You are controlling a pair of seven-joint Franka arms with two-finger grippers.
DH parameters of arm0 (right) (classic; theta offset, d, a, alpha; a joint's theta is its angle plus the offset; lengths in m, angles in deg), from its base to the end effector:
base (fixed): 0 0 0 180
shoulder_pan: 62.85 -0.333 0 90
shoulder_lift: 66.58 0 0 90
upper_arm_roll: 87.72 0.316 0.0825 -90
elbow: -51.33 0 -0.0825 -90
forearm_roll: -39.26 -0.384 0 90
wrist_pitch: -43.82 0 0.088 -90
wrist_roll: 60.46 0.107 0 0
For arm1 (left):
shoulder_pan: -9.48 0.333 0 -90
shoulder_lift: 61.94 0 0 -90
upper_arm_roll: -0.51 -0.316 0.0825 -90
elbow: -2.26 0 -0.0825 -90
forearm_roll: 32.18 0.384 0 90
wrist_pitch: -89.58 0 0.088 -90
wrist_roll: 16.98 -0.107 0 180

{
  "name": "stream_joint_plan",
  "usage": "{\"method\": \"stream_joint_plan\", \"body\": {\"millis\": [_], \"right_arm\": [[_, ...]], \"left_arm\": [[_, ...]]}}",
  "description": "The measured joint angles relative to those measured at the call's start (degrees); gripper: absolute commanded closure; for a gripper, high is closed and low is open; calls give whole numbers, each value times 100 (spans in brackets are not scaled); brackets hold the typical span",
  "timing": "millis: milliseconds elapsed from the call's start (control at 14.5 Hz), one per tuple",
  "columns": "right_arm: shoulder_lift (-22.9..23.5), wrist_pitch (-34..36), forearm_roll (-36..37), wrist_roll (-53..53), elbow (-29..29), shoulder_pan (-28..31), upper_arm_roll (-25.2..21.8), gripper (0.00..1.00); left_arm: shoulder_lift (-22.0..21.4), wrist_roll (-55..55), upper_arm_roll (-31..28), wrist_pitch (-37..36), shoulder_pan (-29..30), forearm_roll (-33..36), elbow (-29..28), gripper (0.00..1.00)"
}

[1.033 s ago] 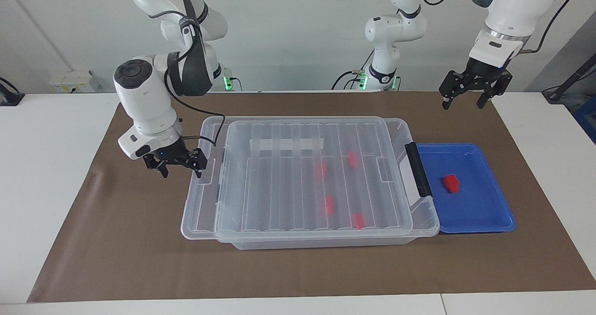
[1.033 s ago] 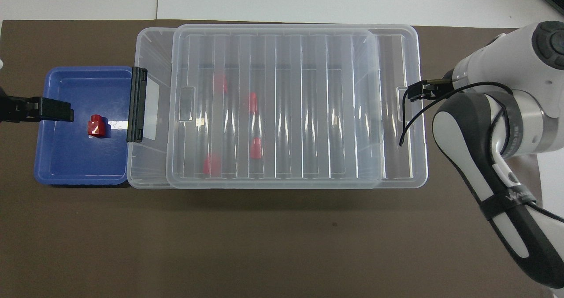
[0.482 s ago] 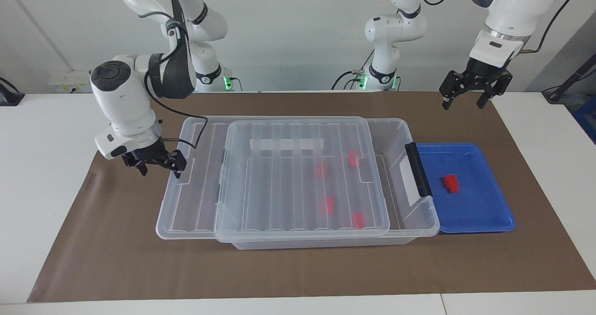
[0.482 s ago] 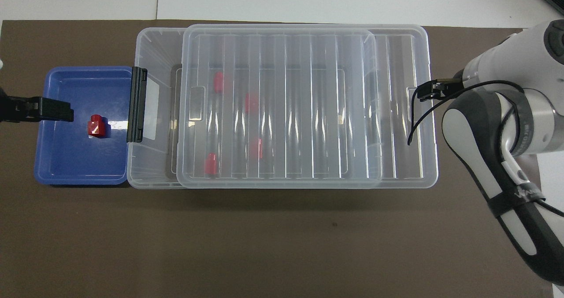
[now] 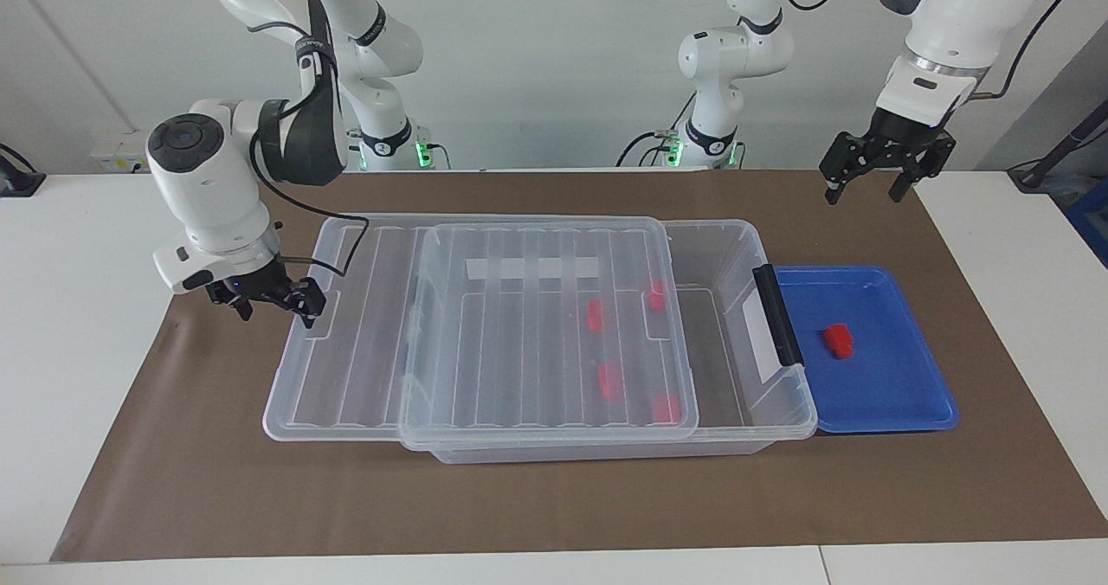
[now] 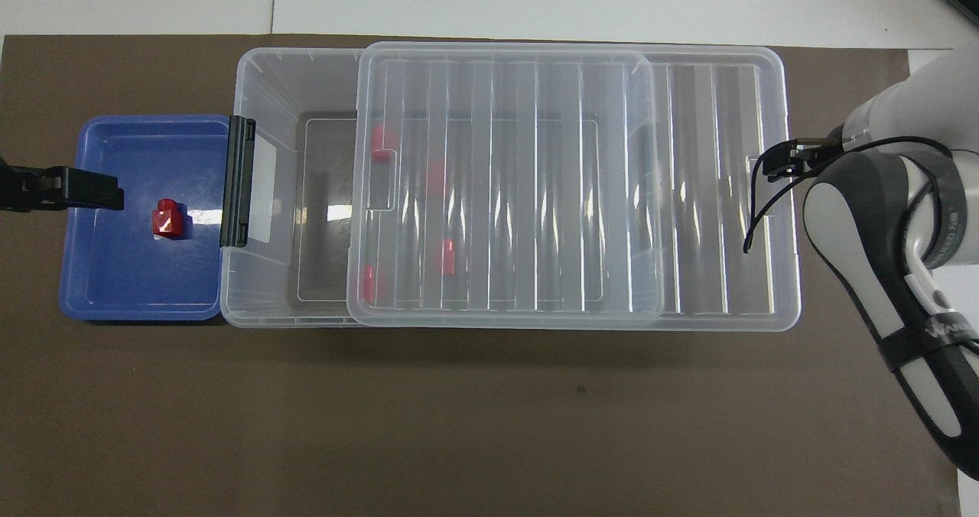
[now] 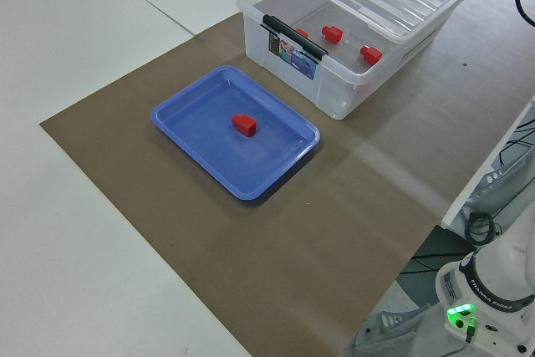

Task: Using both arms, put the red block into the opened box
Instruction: 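Slide the clear lid away from the box with the right gripper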

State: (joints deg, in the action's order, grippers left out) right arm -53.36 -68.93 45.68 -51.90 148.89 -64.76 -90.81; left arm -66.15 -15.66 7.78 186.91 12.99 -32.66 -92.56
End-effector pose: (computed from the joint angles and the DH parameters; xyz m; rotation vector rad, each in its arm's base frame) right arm 0.6324 -0.0178 0.4594 3.0210 -0.1917 0.0635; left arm 0.5426 -0.0391 0.6363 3.1313 -0.0661 0.1828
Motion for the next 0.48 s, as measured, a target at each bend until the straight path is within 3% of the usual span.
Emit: {"method": "stream_joint_plan", "body": {"millis": [482], "right_arm": [[-40,46,194,0,-9,146,-11,0]], "left_arm": [[22,0,-8,89,1,0,-7,0]]}}
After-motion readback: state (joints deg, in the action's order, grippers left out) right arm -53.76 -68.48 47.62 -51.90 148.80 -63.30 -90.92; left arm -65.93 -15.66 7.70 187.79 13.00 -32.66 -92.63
